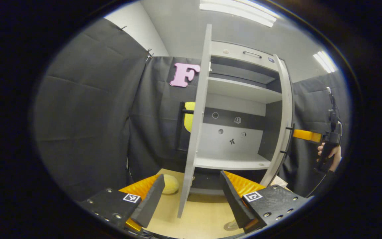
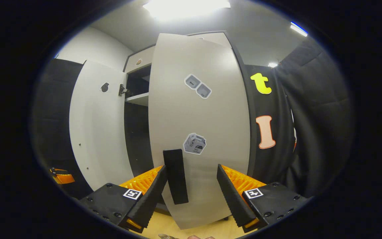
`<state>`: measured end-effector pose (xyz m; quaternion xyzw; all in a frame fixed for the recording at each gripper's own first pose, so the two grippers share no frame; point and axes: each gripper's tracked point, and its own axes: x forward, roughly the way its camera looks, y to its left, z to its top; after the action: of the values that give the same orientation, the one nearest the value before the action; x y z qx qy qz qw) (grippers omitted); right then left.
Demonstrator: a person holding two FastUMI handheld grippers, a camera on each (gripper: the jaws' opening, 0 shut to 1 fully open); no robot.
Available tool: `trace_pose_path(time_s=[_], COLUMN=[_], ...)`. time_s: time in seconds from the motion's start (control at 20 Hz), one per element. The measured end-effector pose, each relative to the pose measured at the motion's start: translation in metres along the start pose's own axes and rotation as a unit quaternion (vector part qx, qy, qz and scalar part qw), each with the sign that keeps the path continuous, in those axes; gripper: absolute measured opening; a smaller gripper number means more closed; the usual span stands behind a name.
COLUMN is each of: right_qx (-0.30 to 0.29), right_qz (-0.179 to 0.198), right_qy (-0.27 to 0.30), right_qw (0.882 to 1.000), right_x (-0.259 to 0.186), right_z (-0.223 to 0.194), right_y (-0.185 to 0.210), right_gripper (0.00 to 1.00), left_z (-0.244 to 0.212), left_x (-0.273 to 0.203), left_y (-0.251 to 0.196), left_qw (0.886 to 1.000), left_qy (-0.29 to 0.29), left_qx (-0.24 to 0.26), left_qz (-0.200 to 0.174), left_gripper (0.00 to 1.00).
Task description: Grasp the bottle in the cabinet with the left hand and place it on the coaster, then close the right door with the right hand and the left door with the left hand.
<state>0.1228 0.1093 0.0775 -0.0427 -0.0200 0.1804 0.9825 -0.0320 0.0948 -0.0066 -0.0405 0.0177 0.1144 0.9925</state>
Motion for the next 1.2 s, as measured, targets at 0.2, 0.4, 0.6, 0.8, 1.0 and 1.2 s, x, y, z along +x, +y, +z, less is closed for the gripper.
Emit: trace_pose_path(time_s=[0.2, 0.4, 0.6, 0.8, 1.0, 1.2], right_qx=[-0.003, 0.009, 0.020, 0.029, 0.036, 0.049], right_qz=[-0.003, -0.013, -0.016, -0.038, -0.063, -0.088], right_qy=[0.011, 0.028, 0.035, 0.038, 0.039, 0.045], right_qw=[1.000, 1.000, 0.999, 0.998, 0.997, 0.994], right_x=[-0.001, -0.006, -0.012, -0.018, -0.027, -0.038], right_z=[-0.008, -0.027, -0.040, -0.050, -0.060, -0.070], right_y=[0.001, 0.000, -0.003, -0.011, -0.019, -0.029], right_gripper=[0.92, 0.96, 0.96, 0.96, 0.96, 0.96], left_z=[0.007, 0.006, 0.023, 0.049, 0.081, 0.098], left_x=[0.000, 0.008, 0.027, 0.054, 0.084, 0.111], left_y=[0.050, 0.089, 0.110, 0.118, 0.113, 0.110], left_qw=[0.999, 0.999, 0.999, 0.999, 0.995, 0.994], left_qy=[-0.004, 0.005, -0.003, -0.031, -0.065, -0.060], left_qx=[0.015, 0.013, -0.002, -0.001, -0.008, 0.032], left_qz=[0.042, 0.052, 0.031, -0.017, -0.069, -0.090], left_gripper=[0.96, 0.97, 0.96, 0.98, 0.96, 0.98])
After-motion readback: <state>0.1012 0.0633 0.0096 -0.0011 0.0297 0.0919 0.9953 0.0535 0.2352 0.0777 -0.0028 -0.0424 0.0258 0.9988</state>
